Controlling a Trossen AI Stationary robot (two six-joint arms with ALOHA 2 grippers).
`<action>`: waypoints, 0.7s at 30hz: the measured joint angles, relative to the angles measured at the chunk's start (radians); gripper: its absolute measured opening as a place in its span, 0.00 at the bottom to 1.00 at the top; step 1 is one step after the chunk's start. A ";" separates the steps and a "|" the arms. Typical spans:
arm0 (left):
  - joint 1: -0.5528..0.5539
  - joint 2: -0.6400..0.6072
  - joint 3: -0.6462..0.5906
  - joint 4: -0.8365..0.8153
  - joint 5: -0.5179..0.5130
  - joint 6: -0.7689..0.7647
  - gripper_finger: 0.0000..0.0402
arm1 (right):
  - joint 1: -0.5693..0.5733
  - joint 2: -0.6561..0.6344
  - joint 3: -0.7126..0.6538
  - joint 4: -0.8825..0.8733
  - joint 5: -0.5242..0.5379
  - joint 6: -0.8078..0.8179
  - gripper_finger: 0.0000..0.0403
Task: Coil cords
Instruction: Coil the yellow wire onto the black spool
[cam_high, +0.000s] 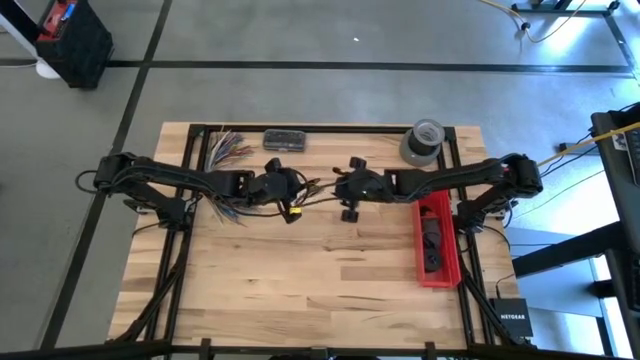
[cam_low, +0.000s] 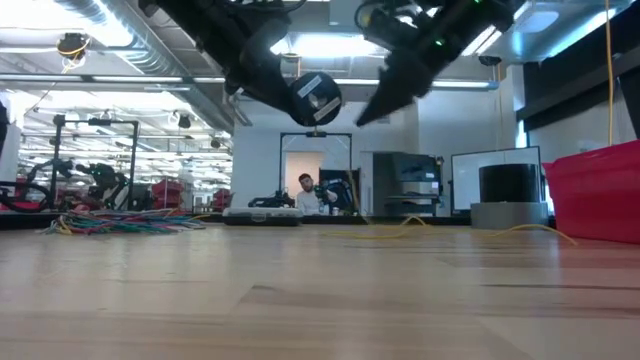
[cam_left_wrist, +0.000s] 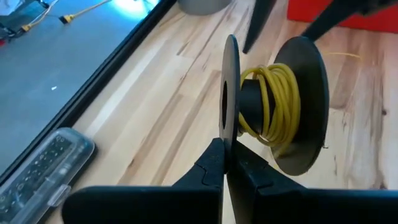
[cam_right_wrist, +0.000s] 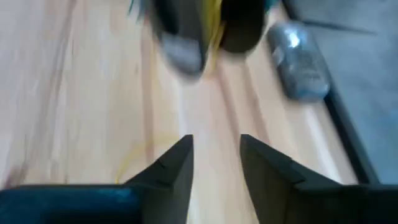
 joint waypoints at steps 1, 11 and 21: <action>0.000 0.000 0.000 0.003 0.000 -0.001 0.00 | 0.000 -0.005 -0.010 -0.022 -0.004 -0.002 0.35; 0.000 0.001 0.000 0.007 0.000 -0.001 0.00 | -0.040 0.028 -0.281 0.258 -0.057 -0.070 0.37; 0.001 0.001 0.000 0.007 0.000 0.004 0.00 | -0.049 0.081 -0.334 0.302 -0.068 -0.133 0.37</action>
